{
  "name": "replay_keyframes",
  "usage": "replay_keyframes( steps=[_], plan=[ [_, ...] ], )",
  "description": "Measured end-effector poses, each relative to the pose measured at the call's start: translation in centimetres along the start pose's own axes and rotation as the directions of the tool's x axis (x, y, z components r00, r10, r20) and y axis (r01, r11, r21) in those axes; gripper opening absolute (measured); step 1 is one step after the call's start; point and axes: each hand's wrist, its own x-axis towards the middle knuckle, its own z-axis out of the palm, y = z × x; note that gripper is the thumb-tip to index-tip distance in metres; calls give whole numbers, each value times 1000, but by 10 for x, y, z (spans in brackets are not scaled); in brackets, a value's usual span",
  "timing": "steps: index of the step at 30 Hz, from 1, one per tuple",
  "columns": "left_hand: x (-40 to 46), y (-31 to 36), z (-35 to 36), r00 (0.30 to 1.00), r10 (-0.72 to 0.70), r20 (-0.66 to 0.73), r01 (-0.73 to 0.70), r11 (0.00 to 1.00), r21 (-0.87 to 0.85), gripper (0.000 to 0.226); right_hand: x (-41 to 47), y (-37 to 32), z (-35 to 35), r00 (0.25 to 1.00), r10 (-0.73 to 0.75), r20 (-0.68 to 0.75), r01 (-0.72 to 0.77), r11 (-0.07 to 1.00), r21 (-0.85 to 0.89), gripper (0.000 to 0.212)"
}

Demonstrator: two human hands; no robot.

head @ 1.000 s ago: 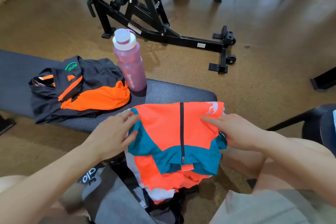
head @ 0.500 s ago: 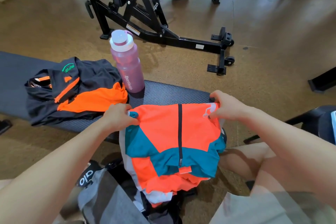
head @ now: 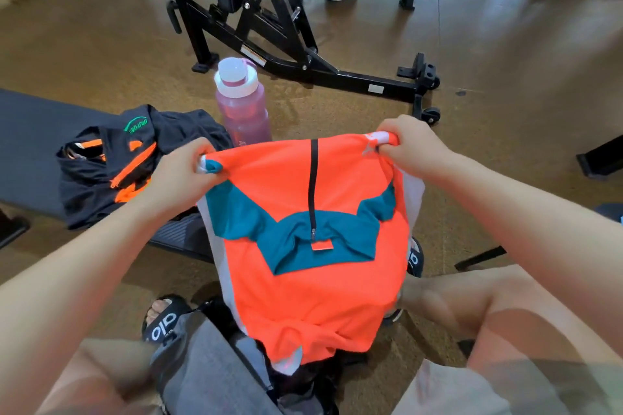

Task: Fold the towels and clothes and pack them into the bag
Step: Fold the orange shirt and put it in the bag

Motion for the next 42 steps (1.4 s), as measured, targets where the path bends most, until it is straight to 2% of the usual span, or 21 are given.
replay_keyframes(
  steps=[2, 5, 13, 18, 23, 28, 31, 33, 35, 37, 41, 42],
  plan=[
    [1, -1, -4, 999, 25, -24, -25, 1000, 9, 24, 4, -3, 3, 999, -49, -22, 48, 998, -51, 3],
    [1, -2, -7, 997, 49, -62, -49, 999, -4, 22, 11, -3, 4, 997, -73, -33, 68, 989, -130, 8],
    [9, 5, -23, 981, 65, -182, -71, 997, -27, 19, 40, -7, -14, 956, -189, -224, 125, 954, -272, 14],
    [12, 12, -37, 964, 96, -247, -109, 993, -39, 19, 50, -18, -29, 944, -214, -251, 143, 952, -272, 15],
    [12, 29, -63, 913, 147, -380, -170, 985, -26, 19, 54, -37, -54, 918, -218, -331, 151, 964, -218, 22],
    [6, 31, -81, 880, 212, -425, -226, 974, 16, 19, 45, -46, -66, 926, -268, -268, 221, 956, -193, 19],
    [-17, 21, -63, 885, 339, -320, -306, 940, 152, 22, 24, -35, -44, 908, -357, -219, 300, 920, -253, 18],
    [-39, 7, -43, 869, 476, -133, -433, 863, 260, 18, -1, -16, -21, 914, -382, -132, 344, 907, -242, 18],
    [-61, -11, -26, 775, 620, 125, -620, 706, 342, 18, -33, 10, 0, 929, -365, -56, 343, 909, -238, 20],
    [-76, -30, -15, 656, 688, 311, -750, 548, 371, 22, -65, 32, 17, 933, -360, -7, 346, 901, -262, 19],
    [-104, -43, 7, 481, 737, 474, -873, 350, 341, 13, -111, 43, 47, 886, -445, 129, 461, 821, -336, 7],
    [-110, -44, 15, 439, 738, 513, -893, 296, 339, 16, -119, 44, 54, 873, -458, 168, 487, 797, -357, 15]
  ],
)
